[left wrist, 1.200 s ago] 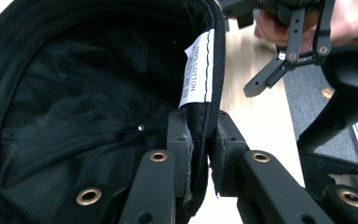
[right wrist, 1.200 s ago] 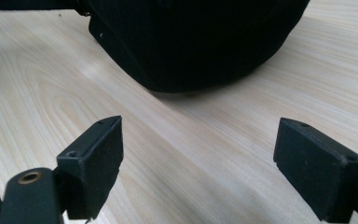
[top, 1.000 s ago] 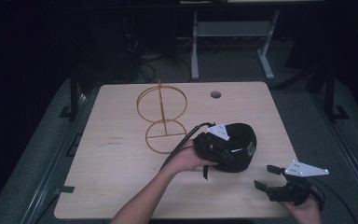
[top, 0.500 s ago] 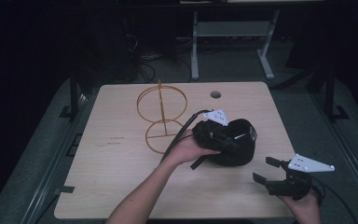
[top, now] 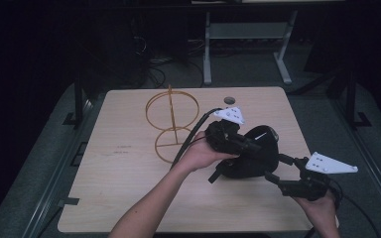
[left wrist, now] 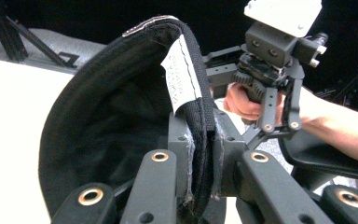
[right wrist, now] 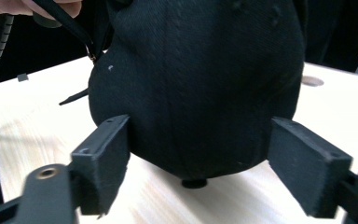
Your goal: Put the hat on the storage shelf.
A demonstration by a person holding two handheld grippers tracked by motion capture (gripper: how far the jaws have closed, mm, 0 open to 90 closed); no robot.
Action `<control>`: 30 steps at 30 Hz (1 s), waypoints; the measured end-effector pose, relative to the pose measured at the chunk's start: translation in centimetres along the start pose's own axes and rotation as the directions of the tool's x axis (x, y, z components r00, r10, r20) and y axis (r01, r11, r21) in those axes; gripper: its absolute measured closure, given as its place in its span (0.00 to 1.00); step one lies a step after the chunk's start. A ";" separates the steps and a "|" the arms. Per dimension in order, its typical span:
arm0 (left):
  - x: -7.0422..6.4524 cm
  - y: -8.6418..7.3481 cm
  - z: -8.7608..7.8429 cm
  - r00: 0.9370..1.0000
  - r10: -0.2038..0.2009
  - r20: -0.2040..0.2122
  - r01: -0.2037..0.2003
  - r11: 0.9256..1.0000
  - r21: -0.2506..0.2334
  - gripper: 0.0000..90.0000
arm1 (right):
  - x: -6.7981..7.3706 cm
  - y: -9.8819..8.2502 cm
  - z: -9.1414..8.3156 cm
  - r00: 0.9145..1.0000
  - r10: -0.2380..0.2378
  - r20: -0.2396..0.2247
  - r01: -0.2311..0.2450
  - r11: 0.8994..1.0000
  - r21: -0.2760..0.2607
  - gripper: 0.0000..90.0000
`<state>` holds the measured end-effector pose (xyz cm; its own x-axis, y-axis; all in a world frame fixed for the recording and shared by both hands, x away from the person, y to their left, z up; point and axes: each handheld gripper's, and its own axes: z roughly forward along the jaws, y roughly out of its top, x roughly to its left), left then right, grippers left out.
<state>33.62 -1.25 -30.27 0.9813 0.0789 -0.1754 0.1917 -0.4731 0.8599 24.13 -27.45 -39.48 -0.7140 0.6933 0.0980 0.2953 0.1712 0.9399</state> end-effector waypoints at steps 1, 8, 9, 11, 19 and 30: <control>-0.1 0.1 -0.1 1.000 0.005 0.004 -0.005 1.000 0.001 0.89 | 0.1 0.2 0.0 1.000 -0.003 0.003 0.003 1.000 -0.004 0.28; -1.0 0.6 0.0 0.999 0.033 0.028 -0.033 0.999 0.015 0.90 | 0.4 0.3 0.1 1.000 -0.029 -0.003 0.029 0.999 -0.033 0.51; -1.0 0.6 0.0 0.999 0.033 0.028 -0.033 0.999 0.015 0.90 | 0.4 0.3 0.1 1.000 -0.029 -0.003 0.029 0.999 -0.033 0.51; -1.2 0.7 0.0 0.999 0.041 0.036 -0.041 0.999 0.019 0.90 | 0.4 0.2 0.0 0.999 -0.032 -0.015 0.032 0.998 -0.046 0.66; -1.5 1.0 0.0 0.998 0.054 0.043 -0.055 0.998 0.022 0.90 | 0.3 0.2 0.0 0.998 -0.048 -0.041 0.045 0.996 -0.074 0.91; -1.4 0.2 -1.2 0.997 0.056 -0.053 -0.053 0.997 0.059 0.74 | -0.1 1.1 -0.6 0.998 -0.022 -0.057 0.018 0.997 -0.076 0.96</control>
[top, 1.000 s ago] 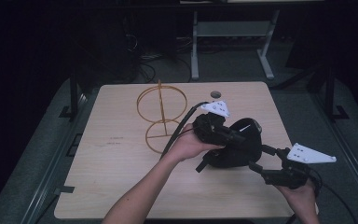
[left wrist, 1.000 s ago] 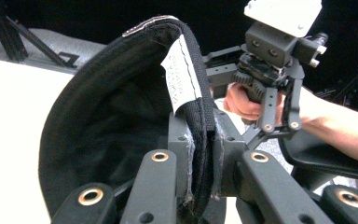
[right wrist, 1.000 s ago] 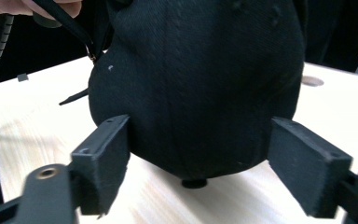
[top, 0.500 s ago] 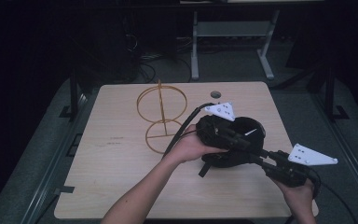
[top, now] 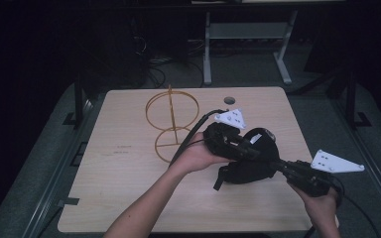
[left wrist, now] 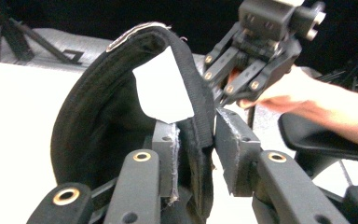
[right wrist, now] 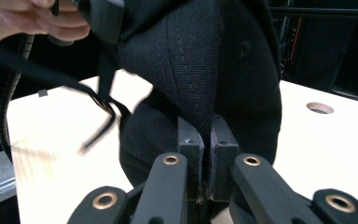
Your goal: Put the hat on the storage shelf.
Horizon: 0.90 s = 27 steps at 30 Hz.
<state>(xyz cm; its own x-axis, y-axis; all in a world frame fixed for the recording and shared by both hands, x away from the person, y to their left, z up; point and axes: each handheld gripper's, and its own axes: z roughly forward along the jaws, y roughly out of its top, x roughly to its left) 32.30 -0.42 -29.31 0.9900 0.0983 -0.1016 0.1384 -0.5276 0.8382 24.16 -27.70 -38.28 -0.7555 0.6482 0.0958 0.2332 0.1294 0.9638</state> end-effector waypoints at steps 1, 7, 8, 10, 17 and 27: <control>0.0 -0.1 -0.2 1.000 -0.004 -0.006 0.004 1.000 -0.001 0.72 | -0.1 0.1 -0.1 1.000 0.003 -0.002 -0.003 1.000 -0.003 0.96; 0.0 -1.1 -1.7 0.999 -0.013 -0.053 0.012 1.000 -0.008 0.64 | -0.2 0.8 -0.5 1.000 0.003 0.003 -0.003 1.000 0.018 0.96; -0.1 -1.4 -2.0 0.998 -0.011 -0.058 0.011 1.000 -0.007 0.63 | -0.3 0.9 -0.5 1.000 0.007 0.004 -0.007 1.000 0.020 0.96; -0.2 -1.8 -2.5 0.997 -0.010 -0.073 0.009 1.000 -0.009 0.62 | -0.4 1.2 -0.5 1.000 0.009 -0.010 -0.008 1.000 0.029 0.96; -0.5 -3.6 -4.0 0.994 -0.012 -0.110 0.012 1.000 0.000 0.59 | -0.6 2.1 -0.5 0.999 0.019 -0.026 -0.017 0.997 0.076 0.96; -0.9 -7.2 -5.3 0.987 -0.017 -0.160 0.020 1.000 0.015 0.57 | -1.0 3.4 -0.3 0.999 0.032 -0.039 -0.028 0.997 0.079 0.96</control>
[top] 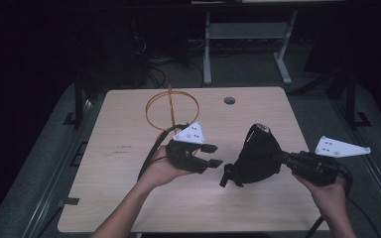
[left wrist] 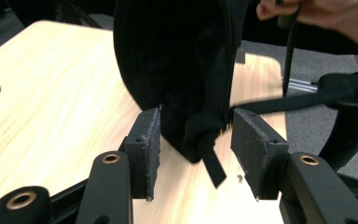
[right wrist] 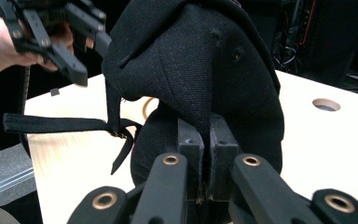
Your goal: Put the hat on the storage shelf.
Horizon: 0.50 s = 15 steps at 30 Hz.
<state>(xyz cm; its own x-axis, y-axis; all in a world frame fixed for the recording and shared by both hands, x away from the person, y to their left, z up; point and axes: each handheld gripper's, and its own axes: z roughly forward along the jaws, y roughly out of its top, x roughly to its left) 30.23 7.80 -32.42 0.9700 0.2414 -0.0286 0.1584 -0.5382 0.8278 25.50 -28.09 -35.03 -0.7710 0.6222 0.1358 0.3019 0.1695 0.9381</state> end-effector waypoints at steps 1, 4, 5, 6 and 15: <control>0.0 -0.6 -0.1 1.000 -0.004 -0.002 0.004 1.000 -0.001 0.57 | -0.1 0.3 0.1 1.000 -0.005 -0.001 0.005 1.000 0.004 0.96; -0.1 -1.5 -0.2 1.000 -0.005 -0.011 0.005 1.000 0.000 0.57 | -0.2 0.7 0.3 1.000 -0.003 -0.004 0.003 1.000 0.013 0.96; -0.1 -1.8 -0.2 1.000 -0.004 -0.017 0.004 1.000 0.001 0.57 | -0.2 0.8 0.3 1.000 0.000 -0.003 0.000 1.000 0.017 0.96; -0.1 -2.1 -0.2 1.000 -0.006 -0.017 0.006 1.000 0.002 0.57 | -0.3 0.9 0.3 1.000 -0.002 -0.004 0.002 1.000 0.017 0.96; -0.1 -4.6 -0.5 0.999 -0.020 -0.038 0.021 1.000 0.010 0.55 | -1.1 2.1 0.4 1.000 0.022 -0.013 -0.022 1.000 0.016 0.96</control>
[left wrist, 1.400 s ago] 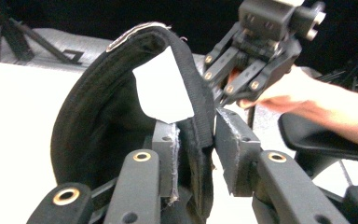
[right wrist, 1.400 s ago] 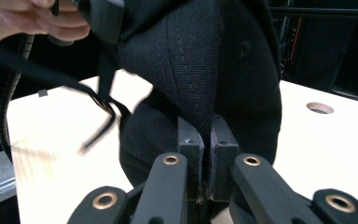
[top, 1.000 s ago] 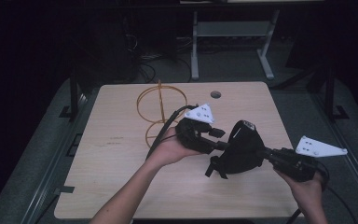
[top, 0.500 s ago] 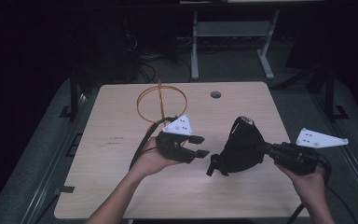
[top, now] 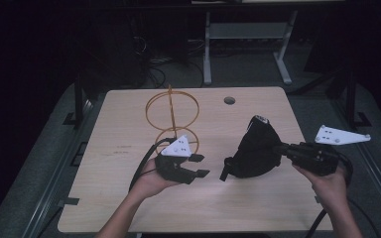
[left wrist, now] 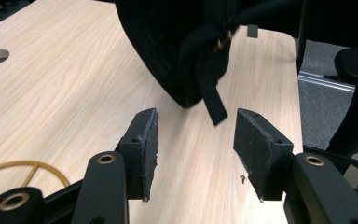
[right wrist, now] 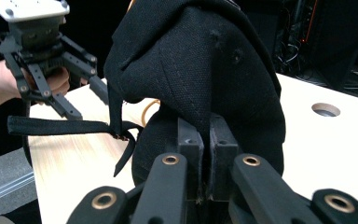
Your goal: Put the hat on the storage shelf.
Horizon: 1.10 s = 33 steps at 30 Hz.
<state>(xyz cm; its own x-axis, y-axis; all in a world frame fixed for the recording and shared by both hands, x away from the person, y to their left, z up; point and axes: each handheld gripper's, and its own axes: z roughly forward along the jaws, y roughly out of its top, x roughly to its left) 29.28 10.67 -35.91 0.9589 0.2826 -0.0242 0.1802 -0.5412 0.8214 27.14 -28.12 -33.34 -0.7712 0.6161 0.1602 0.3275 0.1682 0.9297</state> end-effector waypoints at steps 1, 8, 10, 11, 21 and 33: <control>0.0 -0.2 -0.1 1.000 0.004 -0.006 -0.004 1.000 0.003 0.55 | -0.1 0.2 0.0 1.000 -0.001 0.001 0.001 1.000 0.002 0.96; -0.1 -1.9 -0.1 1.000 -0.002 -0.025 0.003 1.000 0.016 0.52 | -0.3 1.8 0.3 1.000 -0.013 -0.002 0.013 1.000 0.009 0.96; -0.1 -2.3 -0.1 1.000 -0.001 -0.028 0.002 1.000 0.019 0.51 | -0.3 2.2 0.4 1.000 -0.016 -0.005 0.016 1.000 0.014 0.96; -0.1 -2.5 0.0 1.000 -0.002 -0.030 0.002 1.000 0.020 0.51 | -0.3 2.4 0.5 1.000 -0.013 -0.005 0.013 1.000 0.015 0.96; -0.1 -3.7 0.4 1.000 -0.009 -0.030 0.010 0.999 0.035 0.46 | -0.3 4.4 1.3 1.000 -0.026 -0.017 0.027 0.999 0.030 0.96; -0.1 -4.8 0.6 0.998 -0.031 -0.051 0.034 0.998 0.053 0.39 | -0.5 7.0 2.6 0.999 -0.045 -0.030 0.046 0.998 0.040 0.96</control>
<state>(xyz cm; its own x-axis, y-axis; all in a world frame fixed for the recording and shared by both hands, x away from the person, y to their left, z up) 28.49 12.76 -40.20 0.9404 0.3394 -0.0207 0.2240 -0.5724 0.7888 31.21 -25.26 -27.81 -0.8012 0.5845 0.1281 0.3131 0.2272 0.9221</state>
